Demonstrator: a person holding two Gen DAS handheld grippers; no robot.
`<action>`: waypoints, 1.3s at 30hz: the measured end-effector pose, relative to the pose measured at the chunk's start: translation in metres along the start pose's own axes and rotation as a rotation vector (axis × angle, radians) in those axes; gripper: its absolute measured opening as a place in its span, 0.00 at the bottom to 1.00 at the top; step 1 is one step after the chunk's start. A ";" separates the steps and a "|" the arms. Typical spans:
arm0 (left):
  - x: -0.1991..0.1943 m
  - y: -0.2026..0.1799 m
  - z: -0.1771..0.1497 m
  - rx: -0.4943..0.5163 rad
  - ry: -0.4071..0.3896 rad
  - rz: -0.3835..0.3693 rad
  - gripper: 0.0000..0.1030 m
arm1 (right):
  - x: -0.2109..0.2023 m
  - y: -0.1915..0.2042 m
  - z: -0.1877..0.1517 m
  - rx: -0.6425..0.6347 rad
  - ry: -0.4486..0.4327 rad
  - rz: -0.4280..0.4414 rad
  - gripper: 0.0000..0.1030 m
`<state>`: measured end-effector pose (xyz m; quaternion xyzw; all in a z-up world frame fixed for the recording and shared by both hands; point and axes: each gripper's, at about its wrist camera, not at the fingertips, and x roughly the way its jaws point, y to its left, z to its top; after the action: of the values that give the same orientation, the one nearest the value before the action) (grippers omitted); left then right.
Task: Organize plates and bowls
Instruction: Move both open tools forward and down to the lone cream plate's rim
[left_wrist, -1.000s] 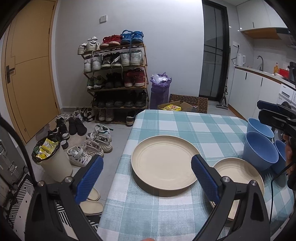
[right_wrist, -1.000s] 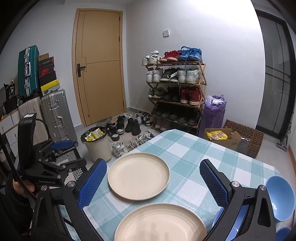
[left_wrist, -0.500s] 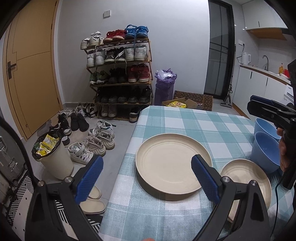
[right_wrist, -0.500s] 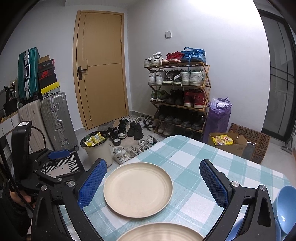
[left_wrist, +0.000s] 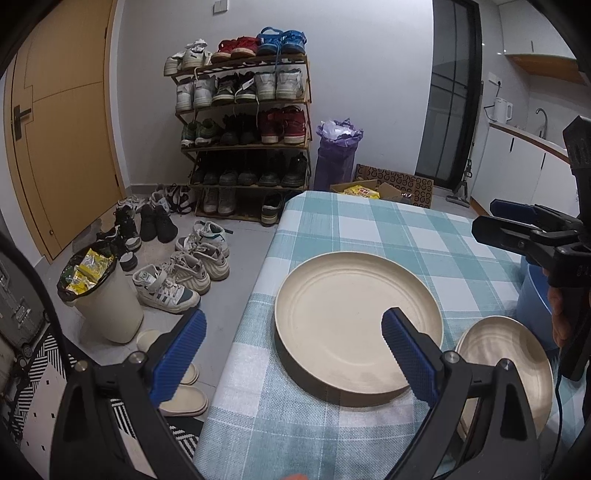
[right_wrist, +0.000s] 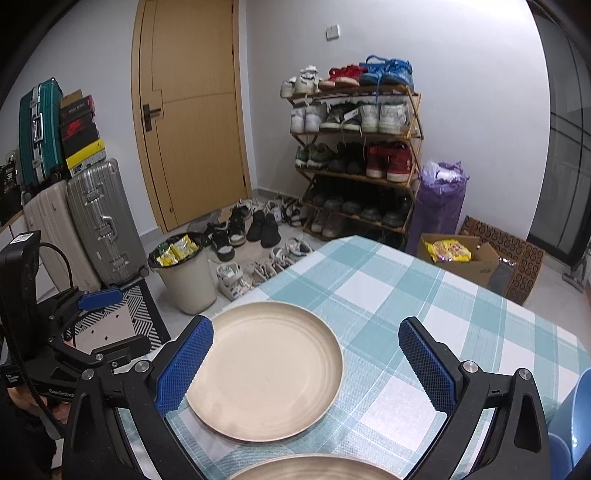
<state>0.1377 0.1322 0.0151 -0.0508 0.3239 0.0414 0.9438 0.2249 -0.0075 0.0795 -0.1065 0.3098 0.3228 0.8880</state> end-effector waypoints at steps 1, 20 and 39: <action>0.003 0.000 0.000 -0.002 0.009 0.001 0.94 | 0.002 -0.001 -0.001 0.003 0.010 0.003 0.99; 0.052 0.002 -0.003 -0.036 0.155 0.026 0.94 | 0.068 -0.018 -0.009 0.008 0.239 -0.052 0.99; 0.078 0.007 -0.012 -0.063 0.226 0.029 0.79 | 0.117 -0.030 -0.041 0.088 0.457 -0.005 0.95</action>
<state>0.1908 0.1412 -0.0423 -0.0802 0.4274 0.0594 0.8985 0.2946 0.0126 -0.0255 -0.1387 0.5161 0.2743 0.7995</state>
